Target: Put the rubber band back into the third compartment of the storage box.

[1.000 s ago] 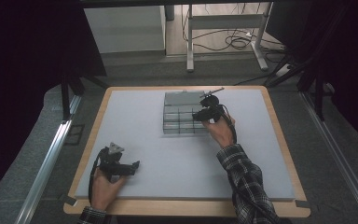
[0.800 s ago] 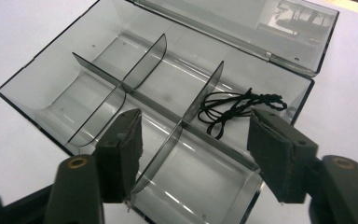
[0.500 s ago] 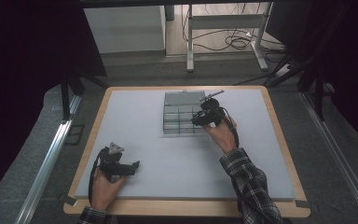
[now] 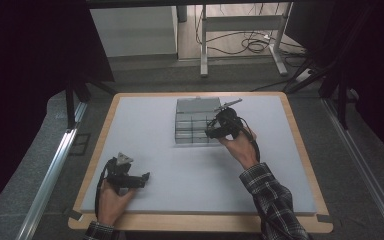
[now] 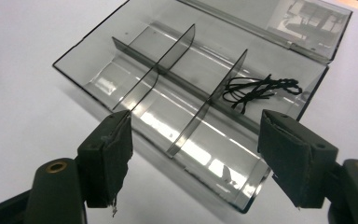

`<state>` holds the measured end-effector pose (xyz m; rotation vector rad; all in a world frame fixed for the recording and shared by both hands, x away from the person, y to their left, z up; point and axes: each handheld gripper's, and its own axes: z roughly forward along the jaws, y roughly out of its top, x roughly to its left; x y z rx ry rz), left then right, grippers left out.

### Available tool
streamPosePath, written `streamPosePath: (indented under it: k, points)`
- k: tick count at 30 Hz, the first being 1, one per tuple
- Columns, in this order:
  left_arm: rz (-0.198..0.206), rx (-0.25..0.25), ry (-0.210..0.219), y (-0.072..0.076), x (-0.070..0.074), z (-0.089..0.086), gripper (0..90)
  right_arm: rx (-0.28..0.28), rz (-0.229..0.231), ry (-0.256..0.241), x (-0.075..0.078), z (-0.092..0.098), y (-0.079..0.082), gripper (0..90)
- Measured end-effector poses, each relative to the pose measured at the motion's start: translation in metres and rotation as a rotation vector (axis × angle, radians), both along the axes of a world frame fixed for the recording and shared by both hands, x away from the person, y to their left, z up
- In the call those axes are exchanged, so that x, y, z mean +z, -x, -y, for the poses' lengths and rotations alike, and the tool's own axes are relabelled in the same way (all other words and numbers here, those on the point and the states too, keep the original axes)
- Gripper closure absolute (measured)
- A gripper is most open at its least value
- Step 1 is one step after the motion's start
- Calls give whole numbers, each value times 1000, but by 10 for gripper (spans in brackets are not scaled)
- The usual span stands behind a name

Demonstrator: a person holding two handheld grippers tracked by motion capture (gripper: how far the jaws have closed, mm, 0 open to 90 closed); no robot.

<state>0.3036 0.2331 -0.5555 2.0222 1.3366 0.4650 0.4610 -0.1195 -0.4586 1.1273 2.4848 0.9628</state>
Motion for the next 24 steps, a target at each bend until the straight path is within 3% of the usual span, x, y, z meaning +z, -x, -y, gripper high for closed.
streamPosePath:
  k: [5,24]
  points:
    - [1,4,7,0,0,0,12,-3,-11,-25,2,3,6,262]
    - [1,3,5,0,0,0,12,34,17,-13,2,13,33,232]
